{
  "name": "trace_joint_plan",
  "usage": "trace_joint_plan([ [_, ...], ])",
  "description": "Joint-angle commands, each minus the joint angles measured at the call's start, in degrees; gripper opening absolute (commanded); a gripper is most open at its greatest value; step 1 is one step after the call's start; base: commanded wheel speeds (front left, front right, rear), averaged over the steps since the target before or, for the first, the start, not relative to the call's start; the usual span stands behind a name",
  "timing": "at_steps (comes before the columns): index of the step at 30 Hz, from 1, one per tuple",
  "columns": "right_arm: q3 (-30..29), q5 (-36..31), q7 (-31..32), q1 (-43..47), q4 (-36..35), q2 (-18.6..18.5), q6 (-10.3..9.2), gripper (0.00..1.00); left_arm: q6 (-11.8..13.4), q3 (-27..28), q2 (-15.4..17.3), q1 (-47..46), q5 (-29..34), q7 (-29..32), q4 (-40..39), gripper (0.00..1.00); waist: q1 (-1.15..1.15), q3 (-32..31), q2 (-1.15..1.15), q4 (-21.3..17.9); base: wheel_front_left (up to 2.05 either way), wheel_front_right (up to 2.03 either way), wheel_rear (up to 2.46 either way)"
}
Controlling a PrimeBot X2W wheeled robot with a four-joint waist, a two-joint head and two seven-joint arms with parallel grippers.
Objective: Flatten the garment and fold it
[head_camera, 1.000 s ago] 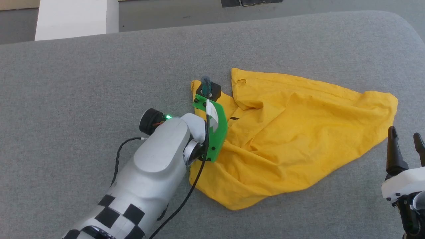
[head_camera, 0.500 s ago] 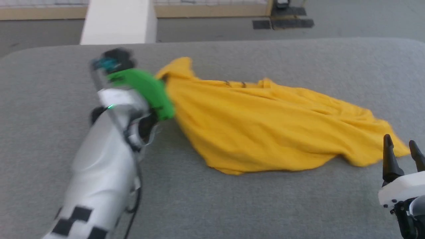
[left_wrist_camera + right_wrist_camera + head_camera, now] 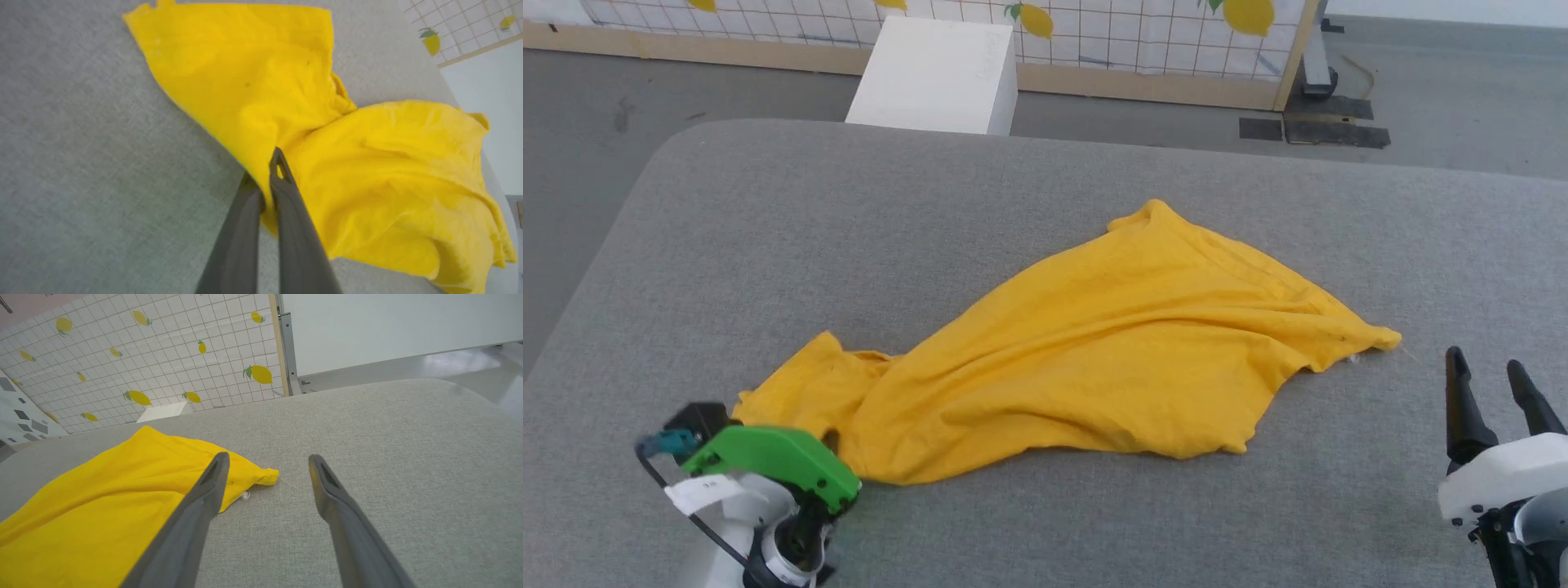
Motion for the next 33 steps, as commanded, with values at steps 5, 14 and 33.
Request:
trace_joint_plan([
  [5, 1.13, 0.23, 0.30, -0.17, 0.32, 0.02, -0.08, 1.00, -3.62, 0.76, 2.87, -2.14, 5.45, -10.22, -7.59, 1.00, 0.00, -0.52, 0.00, -0.15, 0.00, 0.00, 0.00],
  [14, 4.33, -2.69, 7.61, -3.78, 1.90, 0.02, -0.08, 1.00, -6.28, 0.65, 1.87, 3.36, 26.11, -31.04, -15.18, 1.00, 0.00, 1.77, 0.00, -1.45, 0.00, 0.00, 0.00],
  [33, 32.26, -3.37, 45.23, -27.09, 19.48, -18.28, -0.08, 1.00, -14.69, 5.90, -9.29, 1.15, 36.36, -31.09, -17.33, 1.00, 0.00, 12.40, 0.00, 7.82, 0.00, 0.00, 0.00],
])
